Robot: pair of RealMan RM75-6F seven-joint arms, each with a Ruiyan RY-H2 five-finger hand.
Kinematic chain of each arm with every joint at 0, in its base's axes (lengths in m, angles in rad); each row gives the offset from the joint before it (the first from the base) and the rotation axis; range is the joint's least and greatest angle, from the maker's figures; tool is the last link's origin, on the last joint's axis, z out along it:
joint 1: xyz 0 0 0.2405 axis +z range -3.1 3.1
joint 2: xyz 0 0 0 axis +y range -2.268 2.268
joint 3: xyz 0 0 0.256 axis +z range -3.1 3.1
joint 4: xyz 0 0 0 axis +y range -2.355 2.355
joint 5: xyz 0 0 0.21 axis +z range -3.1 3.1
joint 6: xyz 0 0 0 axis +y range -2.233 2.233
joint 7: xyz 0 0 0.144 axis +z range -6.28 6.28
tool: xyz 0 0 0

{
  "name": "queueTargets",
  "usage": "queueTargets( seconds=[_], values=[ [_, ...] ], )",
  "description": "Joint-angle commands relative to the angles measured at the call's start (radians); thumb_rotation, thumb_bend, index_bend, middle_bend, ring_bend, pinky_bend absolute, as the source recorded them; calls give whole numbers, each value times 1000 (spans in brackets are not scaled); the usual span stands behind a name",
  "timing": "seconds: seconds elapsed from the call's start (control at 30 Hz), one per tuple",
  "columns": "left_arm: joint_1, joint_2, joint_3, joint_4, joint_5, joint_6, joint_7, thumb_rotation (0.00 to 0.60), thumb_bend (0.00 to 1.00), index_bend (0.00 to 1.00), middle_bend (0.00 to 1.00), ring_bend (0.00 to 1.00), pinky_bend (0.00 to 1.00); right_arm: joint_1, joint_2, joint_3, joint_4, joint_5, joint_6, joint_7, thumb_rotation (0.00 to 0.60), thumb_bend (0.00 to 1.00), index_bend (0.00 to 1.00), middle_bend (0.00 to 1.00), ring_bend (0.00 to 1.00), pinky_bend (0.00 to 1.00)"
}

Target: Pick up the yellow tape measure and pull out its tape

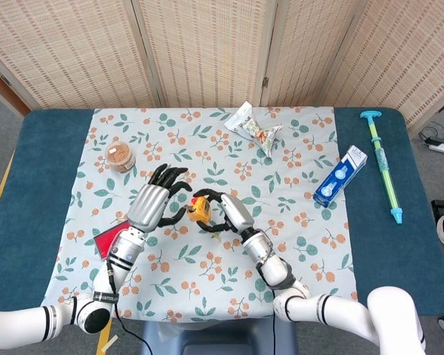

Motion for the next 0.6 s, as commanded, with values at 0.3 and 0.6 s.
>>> queueTargets(
  seconds=[0.3, 0.6],
  values=[
    [-3, -25, 3, 37, 10, 4, -27, 600, 849, 517, 225, 173, 0, 9, -8, 9, 9, 14, -16, -3, 600, 465, 573, 505, 439, 241],
    [-1, -40, 8, 65, 17, 6, -41, 600, 943, 550, 244, 190, 0, 13, -3, 21, -1, 43, -37, -24, 600, 464, 573, 505, 440, 241]
  ],
)
